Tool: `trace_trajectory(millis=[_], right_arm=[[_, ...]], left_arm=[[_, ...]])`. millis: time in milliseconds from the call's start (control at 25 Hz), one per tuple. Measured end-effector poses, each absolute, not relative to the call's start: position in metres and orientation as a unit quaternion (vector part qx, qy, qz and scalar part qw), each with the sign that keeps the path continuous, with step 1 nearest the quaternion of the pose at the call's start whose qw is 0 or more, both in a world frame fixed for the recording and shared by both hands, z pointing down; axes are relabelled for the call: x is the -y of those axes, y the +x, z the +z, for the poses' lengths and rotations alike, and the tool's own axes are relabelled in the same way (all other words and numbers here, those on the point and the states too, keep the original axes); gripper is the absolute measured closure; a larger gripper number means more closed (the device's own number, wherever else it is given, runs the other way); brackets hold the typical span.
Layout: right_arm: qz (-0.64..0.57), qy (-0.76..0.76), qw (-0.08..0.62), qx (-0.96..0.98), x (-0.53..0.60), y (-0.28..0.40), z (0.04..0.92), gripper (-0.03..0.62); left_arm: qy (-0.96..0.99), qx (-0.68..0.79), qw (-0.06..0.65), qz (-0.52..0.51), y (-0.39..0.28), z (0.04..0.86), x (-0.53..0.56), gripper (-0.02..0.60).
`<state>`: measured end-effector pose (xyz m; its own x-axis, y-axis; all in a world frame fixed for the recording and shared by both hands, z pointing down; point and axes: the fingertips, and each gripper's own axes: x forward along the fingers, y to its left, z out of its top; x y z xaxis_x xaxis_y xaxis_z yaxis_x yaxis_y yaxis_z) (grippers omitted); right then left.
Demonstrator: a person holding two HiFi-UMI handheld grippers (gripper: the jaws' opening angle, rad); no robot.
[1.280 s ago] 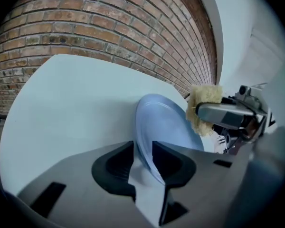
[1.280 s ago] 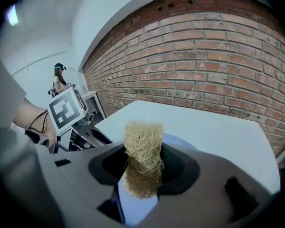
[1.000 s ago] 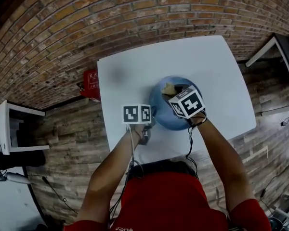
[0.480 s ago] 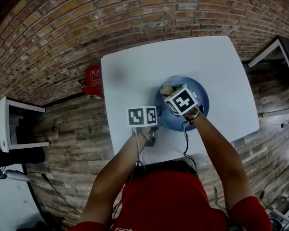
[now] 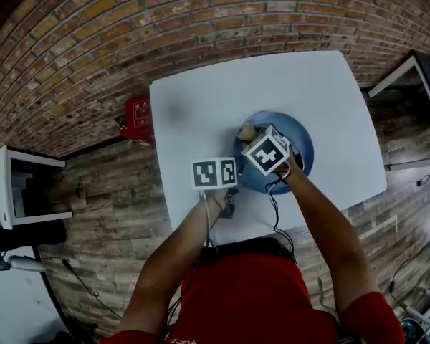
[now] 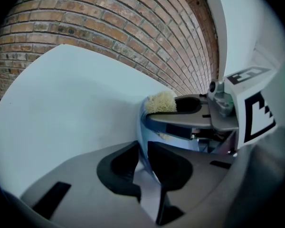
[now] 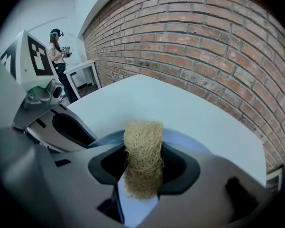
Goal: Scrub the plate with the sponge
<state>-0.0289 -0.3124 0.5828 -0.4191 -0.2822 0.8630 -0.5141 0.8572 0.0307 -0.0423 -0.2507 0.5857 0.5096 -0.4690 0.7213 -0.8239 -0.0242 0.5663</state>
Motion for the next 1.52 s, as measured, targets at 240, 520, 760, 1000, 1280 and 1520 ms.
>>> trace_trajectory(millis=[240,520,760,1000,1280,1520], right_arm=[[0.105,0.265,0.510,0.812,0.323,-0.004,0.584,0.414],[0.138,0.322,0.521,0.778,0.347,0.061,0.585,0.414],[0.165,0.321,0.487,0.795,0.333,0.055,0.574,0.414],[0.172,0.265,0.462,0.829,0.288,-0.007,0.567,0.414],[0.179,0.263,0.473,0.821,0.277,-0.012,0.575,0.414],[0.188,0.312,0.488,0.794,0.300,0.048,0.578,0.414]], left_arm=[[0.690,0.471,0.524,0.167,-0.043,0.585,0.251,0.520],[0.688,0.472,0.527,0.162,-0.043,0.586,0.250,0.522],[0.687,0.473,0.528,0.160,-0.043,0.586,0.250,0.522],[0.684,0.475,0.532,0.153,-0.044,0.586,0.250,0.523],[0.682,0.481,0.530,0.153,-0.045,0.586,0.250,0.526],[0.680,0.484,0.529,0.153,-0.045,0.586,0.249,0.528]])
